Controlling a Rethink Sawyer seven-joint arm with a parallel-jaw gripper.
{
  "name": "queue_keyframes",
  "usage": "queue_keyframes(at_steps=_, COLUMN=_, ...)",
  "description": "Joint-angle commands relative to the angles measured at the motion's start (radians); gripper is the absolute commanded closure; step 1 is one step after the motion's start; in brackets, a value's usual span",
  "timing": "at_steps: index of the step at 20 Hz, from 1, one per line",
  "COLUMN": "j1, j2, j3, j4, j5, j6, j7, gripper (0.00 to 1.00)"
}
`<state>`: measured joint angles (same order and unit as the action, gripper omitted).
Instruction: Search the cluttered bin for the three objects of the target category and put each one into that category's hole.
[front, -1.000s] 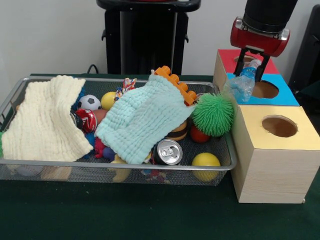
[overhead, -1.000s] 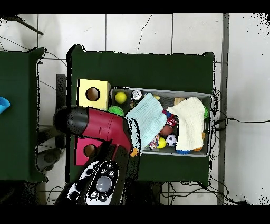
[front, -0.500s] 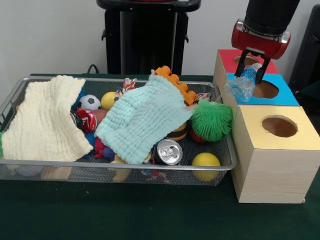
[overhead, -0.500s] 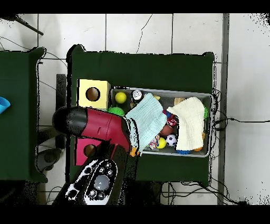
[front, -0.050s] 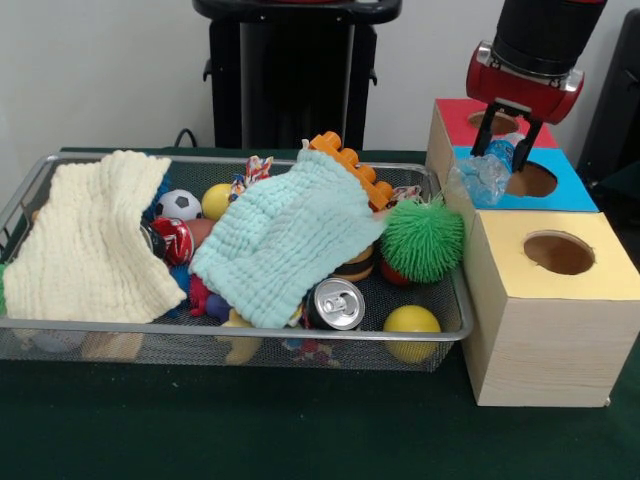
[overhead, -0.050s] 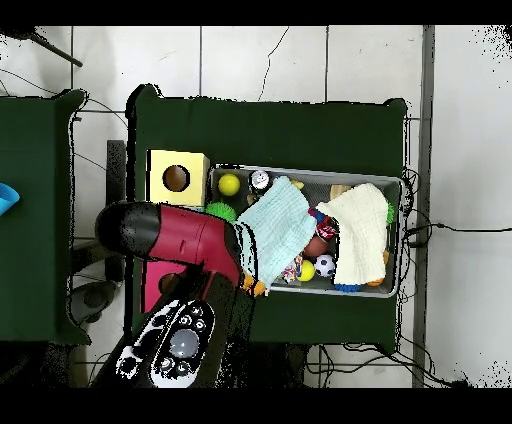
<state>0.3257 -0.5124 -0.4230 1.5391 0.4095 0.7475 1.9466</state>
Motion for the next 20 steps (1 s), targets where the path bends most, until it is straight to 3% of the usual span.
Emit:
queue_keyframes(at_steps=1, j1=0.008, j2=0.121, j3=0.064, j4=-0.044, j5=0.022, j6=-0.11, j7=0.281, gripper=1.0)
queue_keyframes(at_steps=11, j1=0.031, j2=0.159, j3=0.035, j4=-0.078, j5=0.027, j6=-0.111, j7=0.319, gripper=1.0)
queue_keyframes(at_steps=20, j1=0.018, j2=0.176, j3=0.038, j4=-0.049, j5=0.035, j6=-0.173, j7=0.308, gripper=1.0)
